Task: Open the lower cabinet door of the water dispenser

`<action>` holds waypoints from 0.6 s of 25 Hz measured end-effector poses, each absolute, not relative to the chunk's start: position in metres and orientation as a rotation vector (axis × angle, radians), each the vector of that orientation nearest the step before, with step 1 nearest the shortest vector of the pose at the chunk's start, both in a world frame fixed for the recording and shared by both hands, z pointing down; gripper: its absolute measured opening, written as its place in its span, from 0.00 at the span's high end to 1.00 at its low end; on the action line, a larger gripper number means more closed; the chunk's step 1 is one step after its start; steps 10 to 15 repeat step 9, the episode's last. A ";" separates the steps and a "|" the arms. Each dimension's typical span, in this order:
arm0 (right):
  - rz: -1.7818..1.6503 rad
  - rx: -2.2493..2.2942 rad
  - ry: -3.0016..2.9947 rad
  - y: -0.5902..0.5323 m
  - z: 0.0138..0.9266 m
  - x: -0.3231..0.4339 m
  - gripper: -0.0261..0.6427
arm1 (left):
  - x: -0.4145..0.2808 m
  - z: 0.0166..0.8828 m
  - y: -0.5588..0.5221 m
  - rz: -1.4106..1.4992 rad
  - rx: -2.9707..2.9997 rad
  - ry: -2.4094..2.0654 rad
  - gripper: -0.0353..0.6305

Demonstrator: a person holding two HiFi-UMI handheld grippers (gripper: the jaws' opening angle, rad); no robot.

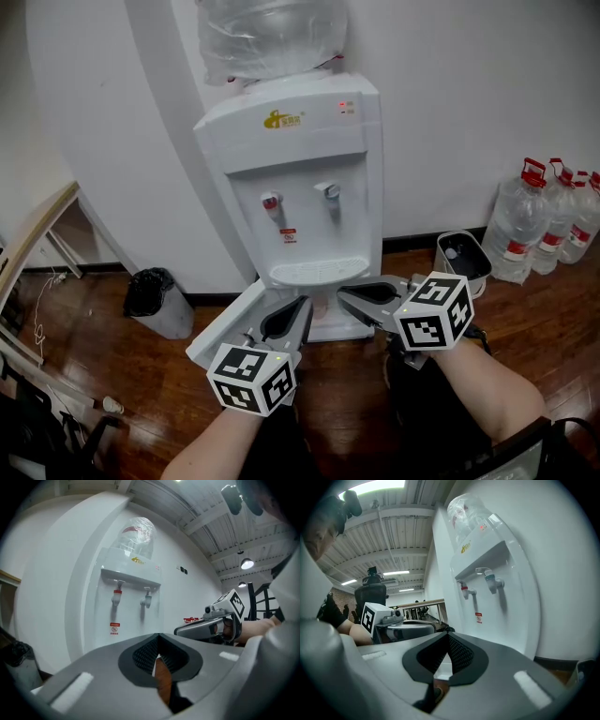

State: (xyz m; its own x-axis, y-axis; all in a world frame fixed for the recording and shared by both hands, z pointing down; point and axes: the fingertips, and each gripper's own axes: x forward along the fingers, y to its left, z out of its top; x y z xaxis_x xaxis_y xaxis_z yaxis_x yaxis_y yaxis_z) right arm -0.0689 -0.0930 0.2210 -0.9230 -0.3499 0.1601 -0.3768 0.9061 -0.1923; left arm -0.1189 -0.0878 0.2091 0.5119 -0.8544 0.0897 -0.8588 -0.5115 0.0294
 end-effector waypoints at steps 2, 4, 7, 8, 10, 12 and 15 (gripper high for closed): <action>0.327 0.559 -2.944 -0.093 0.222 -0.068 0.96 | -0.118 0.212 -0.088 0.113 2.667 -1.510 0.84; 0.323 0.558 -2.943 -0.094 0.222 -0.067 0.96 | -0.117 0.214 -0.090 0.120 2.663 -1.506 0.84; 0.327 0.560 -2.947 -0.095 0.221 -0.066 0.96 | -0.118 0.217 -0.092 0.119 2.653 -1.512 0.84; 0.329 0.559 -2.948 -0.096 0.221 -0.066 0.96 | -0.119 0.217 -0.093 0.118 2.649 -1.514 0.84; 0.332 0.558 -2.950 -0.096 0.221 -0.066 0.96 | -0.120 0.218 -0.093 0.117 2.644 -1.517 0.84; 0.332 0.558 -2.950 -0.096 0.221 -0.066 0.96 | -0.120 0.218 -0.093 0.117 2.644 -1.517 0.84; 0.332 0.558 -2.950 -0.096 0.221 -0.066 0.96 | -0.120 0.218 -0.093 0.117 2.644 -1.517 0.84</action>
